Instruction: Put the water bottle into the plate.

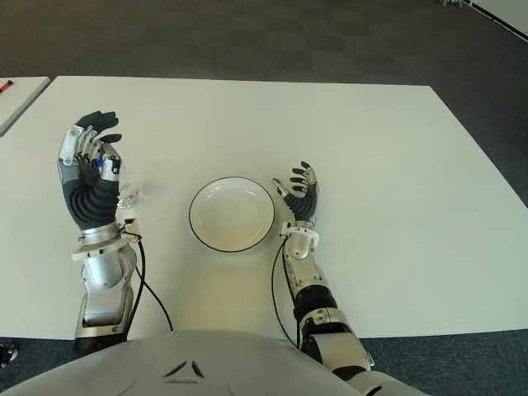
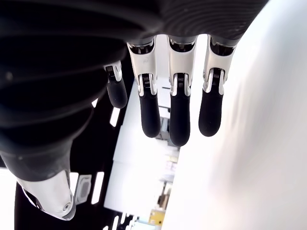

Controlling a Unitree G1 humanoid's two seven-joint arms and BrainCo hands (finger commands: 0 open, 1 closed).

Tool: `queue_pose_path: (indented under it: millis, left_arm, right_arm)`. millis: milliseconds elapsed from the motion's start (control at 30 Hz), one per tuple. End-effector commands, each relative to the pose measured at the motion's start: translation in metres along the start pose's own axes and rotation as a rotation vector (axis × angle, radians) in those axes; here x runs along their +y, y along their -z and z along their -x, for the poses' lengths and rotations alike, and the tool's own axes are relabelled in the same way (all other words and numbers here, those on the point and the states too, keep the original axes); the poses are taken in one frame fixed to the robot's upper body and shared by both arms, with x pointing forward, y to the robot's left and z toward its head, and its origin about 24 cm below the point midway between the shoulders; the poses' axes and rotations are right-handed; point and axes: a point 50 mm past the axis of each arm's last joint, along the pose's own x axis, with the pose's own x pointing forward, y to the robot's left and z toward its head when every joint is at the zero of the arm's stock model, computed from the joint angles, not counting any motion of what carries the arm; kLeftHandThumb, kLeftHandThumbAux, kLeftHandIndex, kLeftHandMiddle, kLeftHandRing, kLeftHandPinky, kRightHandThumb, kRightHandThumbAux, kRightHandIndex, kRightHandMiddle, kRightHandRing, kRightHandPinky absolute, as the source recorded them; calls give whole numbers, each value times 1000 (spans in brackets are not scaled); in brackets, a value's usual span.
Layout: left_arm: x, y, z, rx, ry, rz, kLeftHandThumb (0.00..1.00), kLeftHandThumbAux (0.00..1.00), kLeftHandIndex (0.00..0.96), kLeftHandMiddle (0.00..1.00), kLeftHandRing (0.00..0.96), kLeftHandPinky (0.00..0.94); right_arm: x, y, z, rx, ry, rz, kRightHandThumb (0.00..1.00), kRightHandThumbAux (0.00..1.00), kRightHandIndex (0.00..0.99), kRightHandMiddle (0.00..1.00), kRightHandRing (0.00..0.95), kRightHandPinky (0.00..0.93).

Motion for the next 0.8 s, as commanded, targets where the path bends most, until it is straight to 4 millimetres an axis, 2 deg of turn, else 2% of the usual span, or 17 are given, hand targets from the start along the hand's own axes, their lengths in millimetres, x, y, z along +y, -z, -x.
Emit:
queue_pose_path:
  millis: [33,233,533,633,800]
  left_arm:
    - [1,-2,4,-73,-113,-96,690,552,248,288,288,321]
    - [9,3,10,-118,-164,-237,676,558,245,303,314,357]
    - [14,4,8,-162,-246,-429,682,544,223,323,348,380]
    - [20,7,5,-145,-244,-515,671,534,209,318,337,349]
    - [25,10,7,-130,-227,-559,647,525,194,300,309,315]
  right_arm:
    - [3,6,5,42,-16,8,643,725,157,319,362,404]
    - [4,6,4,42,-17,11,639,727,156,319,363,406]
    - [5,7,5,44,-19,4,642,725,158,320,362,410]
    - [6,7,5,46,-19,-1,669,716,163,321,363,411]
    - [6,7,5,51,-19,-9,689,711,167,320,360,407]
